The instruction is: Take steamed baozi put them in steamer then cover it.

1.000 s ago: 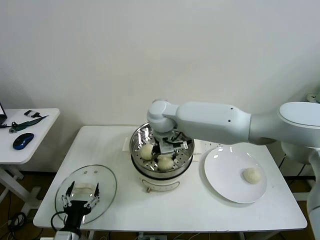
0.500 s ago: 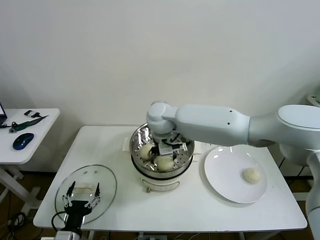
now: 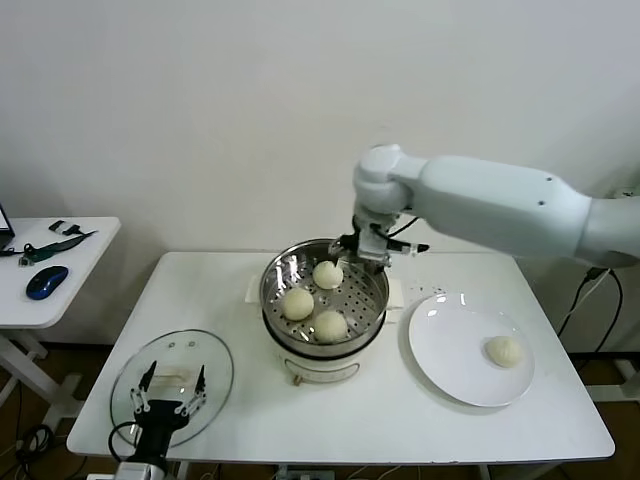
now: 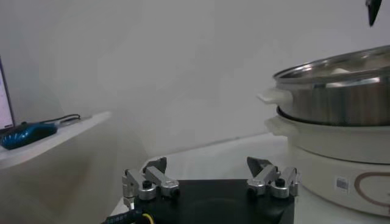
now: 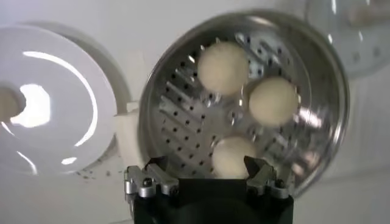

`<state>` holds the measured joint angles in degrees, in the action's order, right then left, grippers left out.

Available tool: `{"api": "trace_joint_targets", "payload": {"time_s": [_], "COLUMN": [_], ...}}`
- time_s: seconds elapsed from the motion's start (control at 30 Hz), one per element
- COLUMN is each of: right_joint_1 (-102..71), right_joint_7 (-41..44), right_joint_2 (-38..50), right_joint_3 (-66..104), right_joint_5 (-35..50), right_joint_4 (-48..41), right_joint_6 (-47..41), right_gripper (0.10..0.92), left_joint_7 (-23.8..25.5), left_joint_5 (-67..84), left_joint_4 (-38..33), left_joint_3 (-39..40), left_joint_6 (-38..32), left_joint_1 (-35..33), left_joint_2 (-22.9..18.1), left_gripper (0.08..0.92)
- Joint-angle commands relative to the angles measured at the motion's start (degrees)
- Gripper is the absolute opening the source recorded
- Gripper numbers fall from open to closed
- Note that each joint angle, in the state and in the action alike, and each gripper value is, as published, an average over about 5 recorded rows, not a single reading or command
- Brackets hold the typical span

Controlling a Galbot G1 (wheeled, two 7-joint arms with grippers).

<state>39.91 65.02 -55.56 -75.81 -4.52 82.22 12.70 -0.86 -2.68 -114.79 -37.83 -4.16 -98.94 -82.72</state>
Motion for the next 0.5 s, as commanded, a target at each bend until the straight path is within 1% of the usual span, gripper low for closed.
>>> {"api": "trace_joint_targets", "payload": {"time_s": [0.03,0.1,0.2,0.37,0.5], "right_joint_1": [4.25,1.07,-6.58,-21.74,-36.31], "right_joint_7": [-2.92,-2.4,-1.15,0.43,1.86], "right_joint_2": [17.8,21.28,25.79,30.15,31.0], "right_joint_3": [-4.6,-3.6,0.77,14.13,27.41], "right_joint_5": [15.03,16.96,16.61,13.06,6.76], "right_joint_4": [3.12,3.02,1.27,-3.6,-8.38], "right_joint_6": [-25.85,-27.48,-28.06,-26.37,-23.8], "right_gripper": [0.823,0.823,0.823,0.823,0.823], "left_joint_7": [0.0,-0.04,-0.02,0.02,-0.25], "left_joint_5": [-0.3,-0.33,-0.38,-0.37,-0.18], "left_joint_4": [-0.32,-0.21,-0.02,0.15,0.47], "left_joint_3": [0.33,0.32,0.28,-0.03,-0.34], "left_joint_6": [0.04,0.01,-0.07,-0.12,-0.1], "left_joint_1": [-0.19,-0.23,-0.34,-0.55,-0.2], "left_joint_2": [0.07,0.09,0.09,0.23,0.44], "left_gripper": [0.823,0.823,0.823,0.823,0.823]}}
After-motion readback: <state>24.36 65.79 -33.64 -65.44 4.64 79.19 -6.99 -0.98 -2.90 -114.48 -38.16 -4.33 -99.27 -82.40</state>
